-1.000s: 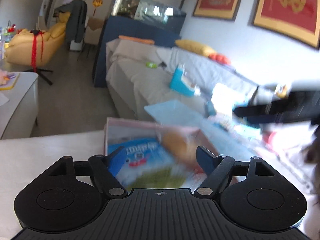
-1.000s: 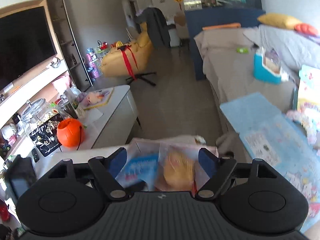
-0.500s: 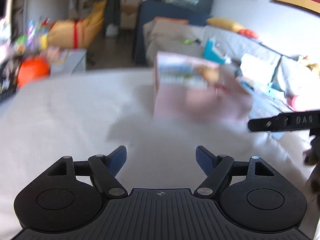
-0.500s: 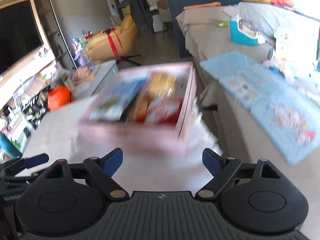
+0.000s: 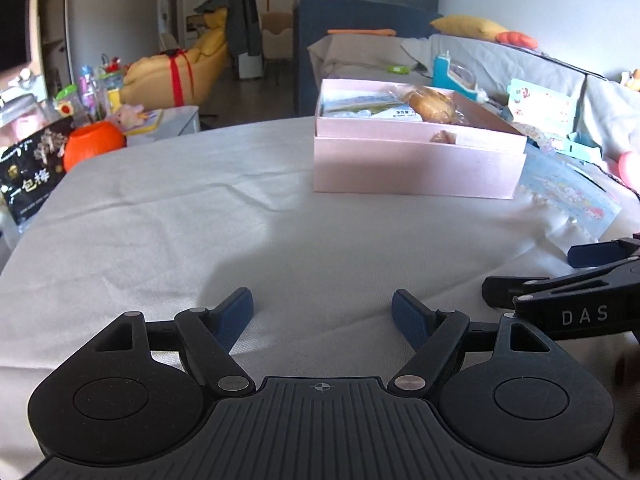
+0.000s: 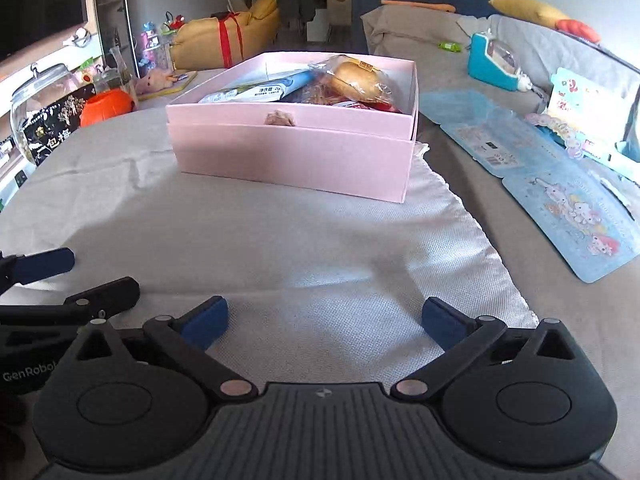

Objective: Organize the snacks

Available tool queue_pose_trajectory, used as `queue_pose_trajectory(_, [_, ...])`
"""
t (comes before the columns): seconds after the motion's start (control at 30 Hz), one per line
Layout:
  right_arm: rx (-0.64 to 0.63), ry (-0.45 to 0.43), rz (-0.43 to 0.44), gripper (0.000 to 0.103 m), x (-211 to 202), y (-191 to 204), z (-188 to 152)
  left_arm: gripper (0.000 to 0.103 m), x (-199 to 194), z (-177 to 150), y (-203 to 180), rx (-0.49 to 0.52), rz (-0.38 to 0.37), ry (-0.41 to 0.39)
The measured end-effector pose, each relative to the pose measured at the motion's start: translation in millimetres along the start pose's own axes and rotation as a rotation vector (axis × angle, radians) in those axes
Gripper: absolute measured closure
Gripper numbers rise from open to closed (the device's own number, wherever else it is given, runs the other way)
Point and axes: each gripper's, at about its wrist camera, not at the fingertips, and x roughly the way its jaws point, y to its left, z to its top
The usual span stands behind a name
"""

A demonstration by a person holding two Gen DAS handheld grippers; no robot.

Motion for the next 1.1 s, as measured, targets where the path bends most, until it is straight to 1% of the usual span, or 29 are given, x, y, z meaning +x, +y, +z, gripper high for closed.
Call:
queue_pose_trajectory(0.2, [-0.013, -0.092, 0.025, 0.0, -3, -4, -13, 0.02, 3, 0, 1, 0.006, 0.003, 0.001])
queue_pose_trajectory(0.33, [-0.015, -0.092, 0.015, 0.0, -3, -2, -11, 0.02, 3, -1, 1, 0.007, 0.003, 0.0])
queue_pose_trajectory(1.1, [-0.015, -0.092, 0.015, 0.0, -2, -1, -11, 0.02, 3, -1, 2, 0.006, 0.002, 0.0])
